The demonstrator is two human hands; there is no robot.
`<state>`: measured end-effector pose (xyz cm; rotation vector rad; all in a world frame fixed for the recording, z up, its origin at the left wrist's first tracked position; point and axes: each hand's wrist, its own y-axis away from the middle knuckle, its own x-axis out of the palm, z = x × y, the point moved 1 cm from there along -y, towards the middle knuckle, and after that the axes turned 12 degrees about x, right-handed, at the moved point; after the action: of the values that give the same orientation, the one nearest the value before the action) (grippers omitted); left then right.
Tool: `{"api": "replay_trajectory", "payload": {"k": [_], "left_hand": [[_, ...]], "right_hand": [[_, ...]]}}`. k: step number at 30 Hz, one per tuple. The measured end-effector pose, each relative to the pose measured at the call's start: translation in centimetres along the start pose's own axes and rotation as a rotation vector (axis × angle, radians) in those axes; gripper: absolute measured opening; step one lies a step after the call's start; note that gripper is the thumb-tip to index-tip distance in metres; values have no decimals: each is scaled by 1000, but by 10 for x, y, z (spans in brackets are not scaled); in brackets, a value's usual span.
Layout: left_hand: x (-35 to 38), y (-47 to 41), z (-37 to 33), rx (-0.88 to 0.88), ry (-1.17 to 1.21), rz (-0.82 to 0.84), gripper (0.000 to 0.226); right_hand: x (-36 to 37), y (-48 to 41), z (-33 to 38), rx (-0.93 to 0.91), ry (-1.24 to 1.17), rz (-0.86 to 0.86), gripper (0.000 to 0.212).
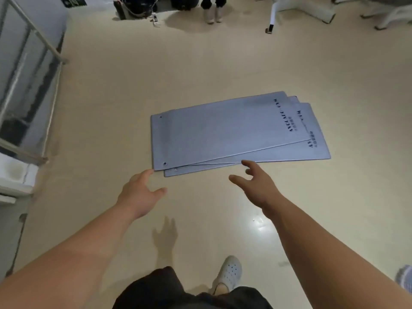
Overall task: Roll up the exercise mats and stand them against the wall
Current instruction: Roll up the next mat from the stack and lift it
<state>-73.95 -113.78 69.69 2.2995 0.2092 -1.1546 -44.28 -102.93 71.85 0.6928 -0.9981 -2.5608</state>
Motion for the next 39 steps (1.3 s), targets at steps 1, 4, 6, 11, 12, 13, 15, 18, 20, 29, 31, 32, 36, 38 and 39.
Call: {"api": "replay_trajectory", "payload": {"k": [1, 4, 6, 11, 12, 13, 15, 18, 20, 29, 31, 32, 36, 38, 39], "left_hand": [[11, -17, -29, 6, 0, 13, 79], [44, -68, -113, 47, 34, 68, 79], [67, -105, -170, 104, 71, 126, 79], [119, -224, -299, 226, 53, 242, 78], [127, -250, -322, 239, 47, 273, 79], [133, -275, -345, 246, 33, 309, 81], [143, -323, -394, 261, -16, 381, 83], [151, -379, -466, 280, -95, 437, 82], [159, -409, -516, 299, -135, 444, 83], [253, -528, -696, 260, -46, 396, 79], [275, -552, -720, 158, 13, 330, 83], [284, -559, -729, 95, 43, 286, 81], [305, -553, -764, -134, 174, 178, 77], [307, -546, -777, -217, 251, 129, 78], [307, -545, -782, -255, 308, 100, 80]], "right_hand": [[-29, -12, -3, 21, -14, -18, 71], [-105, -52, -7, 72, -67, -78, 71], [-149, -81, -8, 101, -106, -123, 70], [-251, -162, 3, 183, -170, -226, 71], [-272, -178, 8, 202, -176, -249, 71], [-293, -193, 15, 222, -186, -271, 72], [-335, -220, 31, 256, -200, -313, 72], [-395, -253, 52, 285, -183, -348, 72], [-436, -275, 63, 285, -165, -355, 72], [-661, -461, 70, 238, 122, -270, 73], [-714, -518, 80, 189, 171, -233, 72], [-736, -545, 87, 173, 184, -200, 71], [-783, -609, 124, 156, 345, -15, 68], [-792, -631, 150, 129, 458, 73, 69], [-794, -642, 165, 118, 488, 111, 68]]}}
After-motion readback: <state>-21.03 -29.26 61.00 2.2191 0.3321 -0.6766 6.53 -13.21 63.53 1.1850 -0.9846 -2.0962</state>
